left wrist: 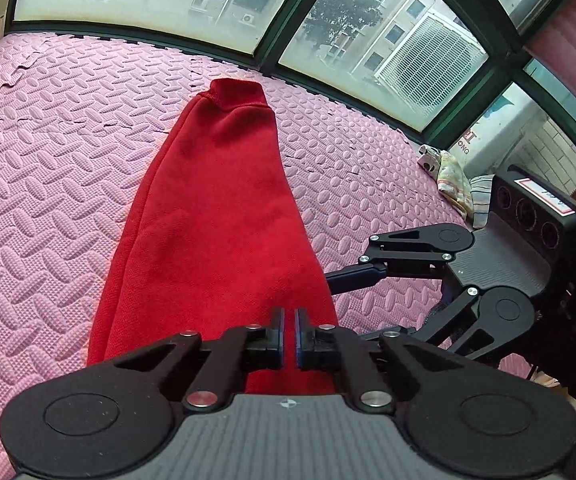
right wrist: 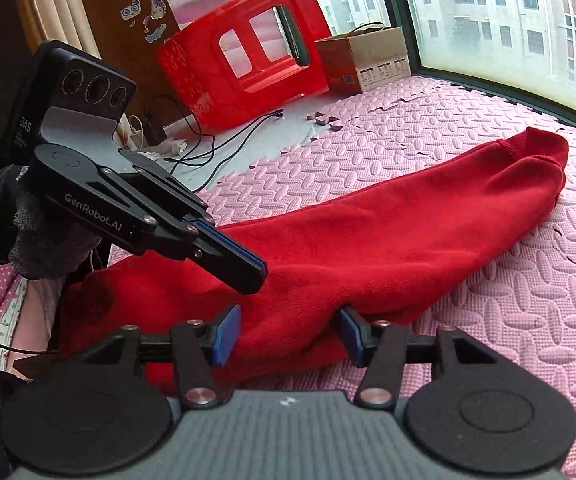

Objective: Fold clothes

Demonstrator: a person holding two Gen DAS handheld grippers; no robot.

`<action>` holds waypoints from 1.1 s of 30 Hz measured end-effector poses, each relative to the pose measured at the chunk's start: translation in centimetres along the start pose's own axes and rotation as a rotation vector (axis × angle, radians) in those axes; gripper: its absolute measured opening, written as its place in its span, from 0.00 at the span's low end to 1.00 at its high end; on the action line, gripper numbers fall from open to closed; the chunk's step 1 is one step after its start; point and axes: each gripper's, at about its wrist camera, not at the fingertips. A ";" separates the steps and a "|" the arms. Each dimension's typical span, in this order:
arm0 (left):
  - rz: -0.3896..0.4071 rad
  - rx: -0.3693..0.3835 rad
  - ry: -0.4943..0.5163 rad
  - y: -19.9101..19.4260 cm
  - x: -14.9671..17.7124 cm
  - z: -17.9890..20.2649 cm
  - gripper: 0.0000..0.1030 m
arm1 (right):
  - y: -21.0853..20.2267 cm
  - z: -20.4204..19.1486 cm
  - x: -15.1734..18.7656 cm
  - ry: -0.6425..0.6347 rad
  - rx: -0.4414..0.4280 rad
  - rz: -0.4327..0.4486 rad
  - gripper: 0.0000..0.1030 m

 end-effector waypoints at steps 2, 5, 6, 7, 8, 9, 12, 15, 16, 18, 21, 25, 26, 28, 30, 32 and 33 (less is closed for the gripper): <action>-0.003 -0.020 -0.011 0.2 -0.4 -0.7 0.05 | 0.2 0.1 0.0 -0.006 0.008 -0.027 0.54; -0.011 -0.048 -0.026 0.5 -0.7 -1.6 0.05 | 0.6 0.8 0.4 0.021 -0.023 -0.051 0.54; -0.013 -0.056 -0.031 0.6 -0.8 -2.0 0.05 | 0.7 1.1 0.5 0.030 -0.033 -0.049 0.54; -0.015 -0.064 -0.037 0.7 -0.9 -2.3 0.05 | 0.8 1.3 0.7 0.040 -0.043 -0.043 0.55; -0.017 -0.072 -0.043 0.7 -0.9 -2.6 0.05 | 0.9 1.6 0.8 0.049 -0.053 -0.037 0.55; -0.020 -0.079 -0.050 0.8 -1.0 -2.8 0.05 | 1.0 1.8 0.8 0.057 -0.066 -0.024 0.55; -0.030 -0.092 -0.063 1.0 -0.9 -3.4 0.05 | 1.7 2.3 0.5 0.079 -0.119 -0.014 0.57; -0.033 -0.096 -0.070 1.2 -0.7 -3.7 0.05 | 2.8 2.9 0.3 0.103 -0.179 -0.028 0.60; -0.031 -0.096 -0.071 1.3 -0.7 -3.8 0.05 | 3.2 2.9 0.4 0.103 -0.205 -0.044 0.62; -0.032 -0.109 -0.069 1.5 -0.8 -3.9 0.05 | 3.1 2.9 0.7 0.092 -0.230 -0.051 0.66; -0.044 -0.157 -0.071 1.9 -0.8 -4.4 0.05 | 2.4 3.1 0.8 0.085 -0.246 -0.071 0.66; -0.031 -0.170 -0.083 2.0 -0.9 -5.1 0.05 | 1.3 2.8 1.4 0.057 -0.243 -0.119 0.66; -0.027 -0.176 -0.079 2.0 -0.9 -5.1 0.05 | 1.1 2.4 1.5 0.049 -0.235 -0.127 0.66; -0.023 -0.180 -0.074 1.9 -0.9 -5.0 0.05 | 0.8 1.8 1.7 0.029 -0.215 -0.138 0.66; -0.021 -0.184 -0.065 1.9 -0.9 -4.9 0.05 | 0.6 1.5 1.7 0.025 -0.193 -0.145 0.66; -0.021 -0.188 -0.053 1.8 -1.0 -4.8 0.05 | 0.0 1.2 1.6 0.022 -0.151 -0.150 0.65; -0.022 -0.189 -0.047 1.7 -1.1 -4.7 0.05 | -0.3 1.1 1.5 0.020 -0.128 -0.153 0.64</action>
Point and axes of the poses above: each gripper's, at about its wrist camera, not at the fingertips, and y roughly the way its jaws point, z to its right, x to its underside, and after that the axes turned 2 degrees about z, right-handed
